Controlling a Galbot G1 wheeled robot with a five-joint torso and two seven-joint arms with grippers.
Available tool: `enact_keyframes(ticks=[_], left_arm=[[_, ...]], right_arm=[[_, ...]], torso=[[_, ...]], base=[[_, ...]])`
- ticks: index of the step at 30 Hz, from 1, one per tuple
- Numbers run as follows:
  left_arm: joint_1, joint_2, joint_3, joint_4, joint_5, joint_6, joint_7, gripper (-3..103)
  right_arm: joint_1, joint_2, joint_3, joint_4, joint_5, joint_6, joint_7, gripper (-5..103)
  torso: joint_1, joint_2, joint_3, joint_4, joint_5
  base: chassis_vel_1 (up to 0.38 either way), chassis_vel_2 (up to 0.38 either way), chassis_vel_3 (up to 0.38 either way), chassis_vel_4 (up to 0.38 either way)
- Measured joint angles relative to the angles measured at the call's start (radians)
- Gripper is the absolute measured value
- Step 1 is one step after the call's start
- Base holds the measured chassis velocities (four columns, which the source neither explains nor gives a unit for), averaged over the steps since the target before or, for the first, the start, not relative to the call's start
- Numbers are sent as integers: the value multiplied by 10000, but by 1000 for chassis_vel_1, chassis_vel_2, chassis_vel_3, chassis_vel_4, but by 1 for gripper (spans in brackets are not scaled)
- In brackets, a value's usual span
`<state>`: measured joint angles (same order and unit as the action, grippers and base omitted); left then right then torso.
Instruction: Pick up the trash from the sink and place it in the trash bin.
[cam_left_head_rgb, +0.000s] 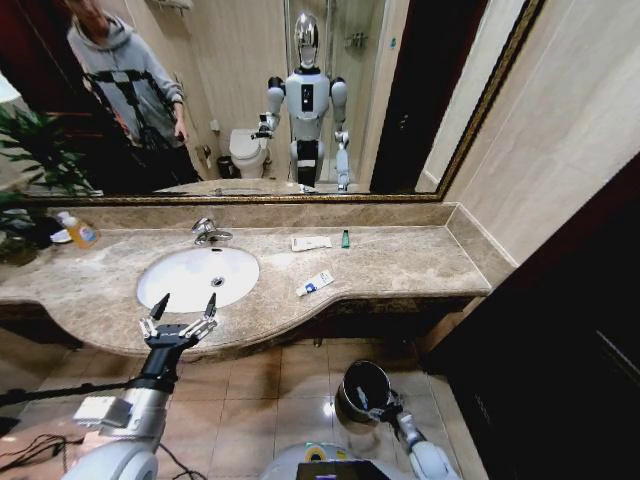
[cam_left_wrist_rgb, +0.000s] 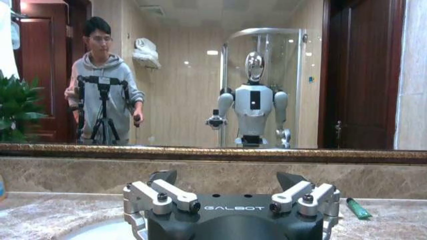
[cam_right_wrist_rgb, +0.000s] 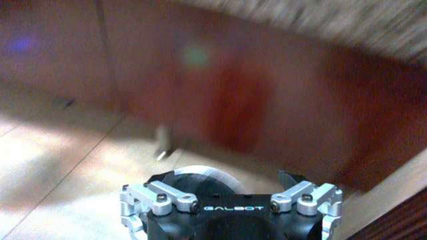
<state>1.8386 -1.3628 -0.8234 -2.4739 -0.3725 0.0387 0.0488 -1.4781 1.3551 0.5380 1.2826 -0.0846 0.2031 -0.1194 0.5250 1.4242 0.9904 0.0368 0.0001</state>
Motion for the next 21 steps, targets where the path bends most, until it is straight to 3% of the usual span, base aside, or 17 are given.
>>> enact_keyframes(ticks=[4,13,21], left_arm=[[0,0,-1,1,0,0,-1,100],[0,0,-1,1,0,0,0,100],[0,0,0,1,0,0,0,100]], right_arm=[[-971,-121,291,1765,674,207,596,100],[-2570,131,1077,4981,1261,1037,581,100],[-3019,-60,1329,7323,2156,1119,639,100]], torso=[[0,0,0,0,-1],[0,0,0,0,-2],[0,1,0,-1,-1]], base=[[0,0,0,0],[0,0,0,0],[0,0,0,0]])
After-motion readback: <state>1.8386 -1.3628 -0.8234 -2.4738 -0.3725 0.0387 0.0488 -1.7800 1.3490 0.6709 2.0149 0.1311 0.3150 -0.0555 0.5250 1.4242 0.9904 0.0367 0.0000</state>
